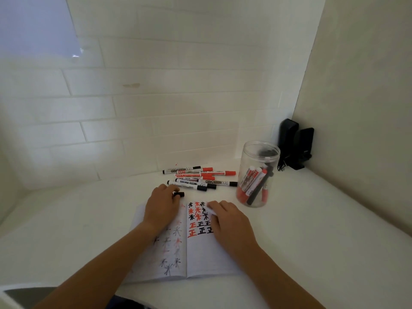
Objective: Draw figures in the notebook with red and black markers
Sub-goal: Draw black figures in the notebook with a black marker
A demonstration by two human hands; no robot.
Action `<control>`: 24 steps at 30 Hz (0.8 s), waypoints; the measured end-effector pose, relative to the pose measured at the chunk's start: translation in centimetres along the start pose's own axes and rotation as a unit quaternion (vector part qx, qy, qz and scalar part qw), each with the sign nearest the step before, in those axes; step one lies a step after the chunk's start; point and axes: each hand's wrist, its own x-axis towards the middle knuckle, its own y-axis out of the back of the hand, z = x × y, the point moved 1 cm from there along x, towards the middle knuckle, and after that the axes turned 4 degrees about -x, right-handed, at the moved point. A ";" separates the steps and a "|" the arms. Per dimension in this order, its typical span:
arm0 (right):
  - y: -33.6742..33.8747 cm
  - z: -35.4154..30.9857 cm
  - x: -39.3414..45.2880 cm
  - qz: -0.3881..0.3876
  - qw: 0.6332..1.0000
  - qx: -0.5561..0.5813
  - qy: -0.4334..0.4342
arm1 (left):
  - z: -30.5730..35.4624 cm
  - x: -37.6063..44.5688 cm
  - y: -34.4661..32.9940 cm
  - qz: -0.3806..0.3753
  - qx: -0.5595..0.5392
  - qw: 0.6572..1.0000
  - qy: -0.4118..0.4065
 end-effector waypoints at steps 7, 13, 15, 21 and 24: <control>-0.1 0.3 0.2 -0.016 0.999 0.027 -0.018 | 0.1 -0.8 0.3 -0.003 0.000 0.999 -0.033; 1.0 0.6 0.3 0.050 0.986 0.155 -0.044 | 0.7 -5.4 2.0 -0.115 0.037 0.983 -0.139; 1.8 0.8 0.2 0.067 0.936 0.324 -0.122 | 0.9 -7.1 2.4 -0.170 0.055 0.975 -0.132; 3.6 0.7 0.4 -0.006 0.680 0.679 -0.278 | 0.9 -8.7 3.2 -0.225 0.131 0.959 -0.117; 3.3 0.5 0.1 -0.047 0.729 0.632 -0.260 | 0.7 -8.4 3.1 -0.231 0.144 0.954 -0.125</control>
